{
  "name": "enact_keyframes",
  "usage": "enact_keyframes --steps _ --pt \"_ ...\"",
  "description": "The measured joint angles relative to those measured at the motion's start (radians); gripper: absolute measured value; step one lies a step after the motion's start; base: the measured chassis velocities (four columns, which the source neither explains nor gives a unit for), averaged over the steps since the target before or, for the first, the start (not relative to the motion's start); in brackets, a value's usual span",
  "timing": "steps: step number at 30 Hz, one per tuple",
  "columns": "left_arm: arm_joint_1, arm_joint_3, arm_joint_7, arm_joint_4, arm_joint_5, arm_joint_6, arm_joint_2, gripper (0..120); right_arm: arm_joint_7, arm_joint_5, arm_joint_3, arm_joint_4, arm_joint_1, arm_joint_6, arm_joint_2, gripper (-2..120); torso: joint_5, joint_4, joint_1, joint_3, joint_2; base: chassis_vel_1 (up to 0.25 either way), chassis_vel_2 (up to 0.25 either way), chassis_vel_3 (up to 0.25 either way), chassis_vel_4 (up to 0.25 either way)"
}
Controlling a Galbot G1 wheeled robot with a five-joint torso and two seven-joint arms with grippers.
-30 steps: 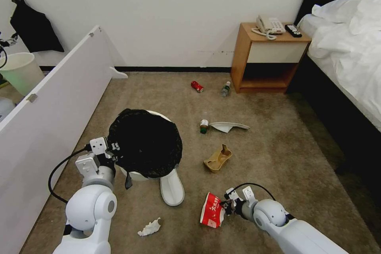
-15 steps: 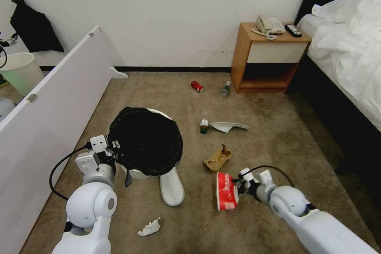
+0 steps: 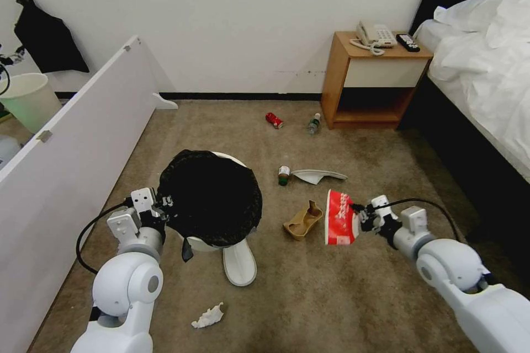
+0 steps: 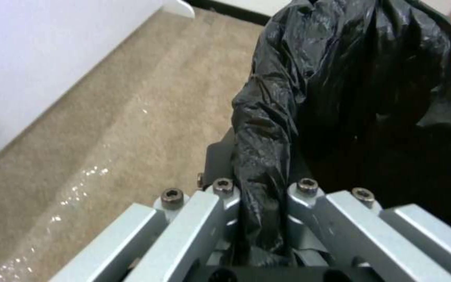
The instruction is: Pick up the trash bin, then pick up the garbage from the floor and place it into the trash bin.
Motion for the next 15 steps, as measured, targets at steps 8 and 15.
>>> enact_keyframes --steps 8,15 --pt "-0.010 0.020 -0.028 0.014 -0.070 0.020 0.020 4 -0.067 0.014 0.080 0.097 0.013 0.109 0.013 0 -0.0002 0.0000 0.000 0.000 0.000 0.000 0.000 0.000 0.000" --pt "-0.007 0.068 -0.042 0.030 -0.121 0.024 0.035 4 -0.141 0.046 0.093 0.158 0.030 0.253 0.023 0 -0.0001 0.0000 0.000 0.000 0.000 0.000 0.000 0.000 0.000"
